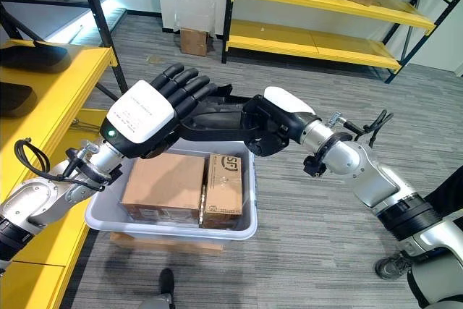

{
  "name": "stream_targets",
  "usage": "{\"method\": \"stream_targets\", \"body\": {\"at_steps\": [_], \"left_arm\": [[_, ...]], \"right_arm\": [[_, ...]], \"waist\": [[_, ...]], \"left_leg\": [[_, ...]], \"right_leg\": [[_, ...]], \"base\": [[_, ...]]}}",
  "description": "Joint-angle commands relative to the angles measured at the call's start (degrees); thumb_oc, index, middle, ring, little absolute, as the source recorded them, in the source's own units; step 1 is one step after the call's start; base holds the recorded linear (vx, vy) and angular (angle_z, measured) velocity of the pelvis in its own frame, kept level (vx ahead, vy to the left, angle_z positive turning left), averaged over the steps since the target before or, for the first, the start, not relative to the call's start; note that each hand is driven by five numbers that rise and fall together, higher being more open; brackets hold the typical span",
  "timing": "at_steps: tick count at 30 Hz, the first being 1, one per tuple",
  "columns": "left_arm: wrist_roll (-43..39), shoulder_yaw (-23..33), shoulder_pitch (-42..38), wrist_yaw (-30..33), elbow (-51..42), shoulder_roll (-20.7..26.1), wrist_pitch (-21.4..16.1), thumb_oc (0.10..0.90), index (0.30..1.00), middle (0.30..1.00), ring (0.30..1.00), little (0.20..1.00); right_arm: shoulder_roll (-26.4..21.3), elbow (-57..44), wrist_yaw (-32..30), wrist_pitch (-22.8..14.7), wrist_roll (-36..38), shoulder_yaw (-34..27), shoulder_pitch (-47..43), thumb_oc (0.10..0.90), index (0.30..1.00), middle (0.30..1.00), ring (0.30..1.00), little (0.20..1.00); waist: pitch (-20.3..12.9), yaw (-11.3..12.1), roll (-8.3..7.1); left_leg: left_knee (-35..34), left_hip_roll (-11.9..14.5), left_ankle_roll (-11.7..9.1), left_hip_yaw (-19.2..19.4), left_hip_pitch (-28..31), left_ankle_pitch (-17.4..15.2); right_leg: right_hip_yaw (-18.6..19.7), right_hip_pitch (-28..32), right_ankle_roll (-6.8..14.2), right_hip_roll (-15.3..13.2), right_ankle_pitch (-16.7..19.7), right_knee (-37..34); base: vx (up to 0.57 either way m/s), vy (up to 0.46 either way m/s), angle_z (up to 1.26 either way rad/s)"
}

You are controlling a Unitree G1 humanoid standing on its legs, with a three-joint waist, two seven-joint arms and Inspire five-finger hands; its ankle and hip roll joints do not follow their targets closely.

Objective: Move parts from the plastic box to the shelf.

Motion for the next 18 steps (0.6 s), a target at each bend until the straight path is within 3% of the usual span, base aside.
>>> {"method": "stream_targets", "body": {"at_steps": [1,18], "left_arm": [[-0.4,-0.8,-6.1,3.6,2.7,-4.5,0.7,0.900,1.000,1.000,1.000,1.000],[-0.3,-5.7,-8.6,2.5,9.9,-9.0,1.3,0.900,1.000,1.000,1.000,1.000]], "right_arm": [[1.9,1.7,-5.8,-4.1,1.2,-1.0,-9.3,0.400,0.300,0.300,0.300,0.300],[3.4,1.7,-5.9,-4.4,2.4,0.1,-11.8,0.400,0.300,0.300,0.300,0.300]], "waist": [[-9.7,0.4,0.34],[-9.6,-0.6,0.71]], "left_leg": [[0.2,8.5,-5.5,2.3,1.0,-1.3],[0.5,8.5,-5.4,2.9,1.3,-1.6]], "right_leg": [[-1.5,1.2,0.9,0.6,1.4,-0.1],[-0.9,1.0,0.8,0.3,1.4,-0.1]], "base": [[0.00,0.000,0.00],[0.00,0.003,-0.01]]}}
